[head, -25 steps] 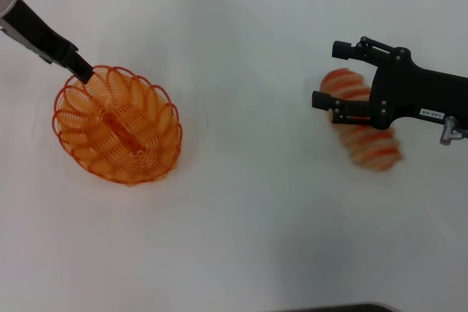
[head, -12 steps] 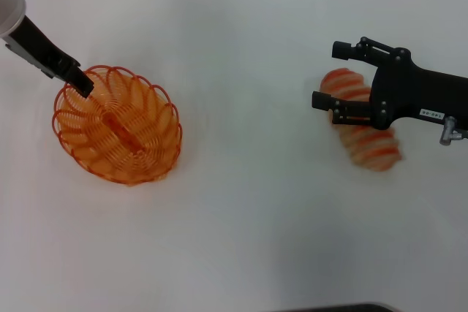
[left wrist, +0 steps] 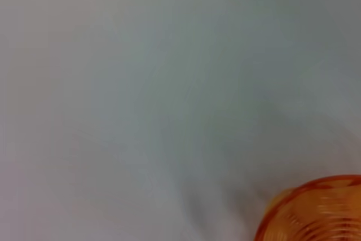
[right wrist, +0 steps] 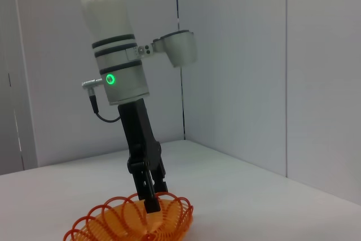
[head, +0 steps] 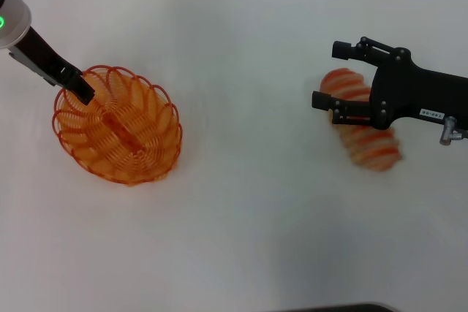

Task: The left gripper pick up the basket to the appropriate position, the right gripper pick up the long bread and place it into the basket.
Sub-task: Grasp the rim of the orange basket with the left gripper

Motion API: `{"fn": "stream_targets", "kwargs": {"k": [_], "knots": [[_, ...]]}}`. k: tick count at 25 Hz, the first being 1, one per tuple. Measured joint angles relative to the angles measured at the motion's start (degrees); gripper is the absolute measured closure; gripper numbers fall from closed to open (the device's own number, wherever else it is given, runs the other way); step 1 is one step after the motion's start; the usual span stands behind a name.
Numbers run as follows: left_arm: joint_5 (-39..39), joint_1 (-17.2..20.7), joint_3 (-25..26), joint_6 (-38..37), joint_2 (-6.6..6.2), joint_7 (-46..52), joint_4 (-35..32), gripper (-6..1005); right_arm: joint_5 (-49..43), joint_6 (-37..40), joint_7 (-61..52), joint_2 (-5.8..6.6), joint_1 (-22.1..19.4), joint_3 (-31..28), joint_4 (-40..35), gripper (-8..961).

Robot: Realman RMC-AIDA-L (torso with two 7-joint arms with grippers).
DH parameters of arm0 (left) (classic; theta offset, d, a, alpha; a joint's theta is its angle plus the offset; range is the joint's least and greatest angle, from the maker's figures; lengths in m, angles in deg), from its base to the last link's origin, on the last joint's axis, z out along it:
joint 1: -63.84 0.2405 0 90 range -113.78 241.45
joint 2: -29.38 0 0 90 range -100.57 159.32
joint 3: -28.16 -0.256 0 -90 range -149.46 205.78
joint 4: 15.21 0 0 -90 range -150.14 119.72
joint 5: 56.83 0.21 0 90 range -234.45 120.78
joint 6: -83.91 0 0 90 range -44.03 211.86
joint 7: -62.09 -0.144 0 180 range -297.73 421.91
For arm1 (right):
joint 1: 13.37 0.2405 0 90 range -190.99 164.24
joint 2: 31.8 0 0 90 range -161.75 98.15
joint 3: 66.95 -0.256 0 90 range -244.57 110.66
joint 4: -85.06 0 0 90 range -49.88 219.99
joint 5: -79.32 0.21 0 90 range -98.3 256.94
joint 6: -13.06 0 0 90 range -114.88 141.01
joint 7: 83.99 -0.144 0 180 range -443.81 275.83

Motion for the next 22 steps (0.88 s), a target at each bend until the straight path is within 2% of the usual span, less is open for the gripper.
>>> {"fn": "stream_targets", "kwargs": {"k": [13, 19, 22], "knots": [[0.00, 0.02, -0.51, 0.79, 0.33, 0.01, 0.92, 332, 0.00, -0.20, 0.00, 0.06, 0.00, 0.00, 0.00, 12], [0.00, 0.03, -0.65, 0.79, 0.35, 0.01, 1.01, 389, -0.07, -0.83, 0.00, 0.09, 0.00, 0.21, 0.00, 12], [0.00, 0.03, -0.45, 0.79, 0.31, 0.01, 1.02, 538, -0.09, -0.87, 0.00, 0.09, 0.00, 0.35, 0.00, 12]]}}
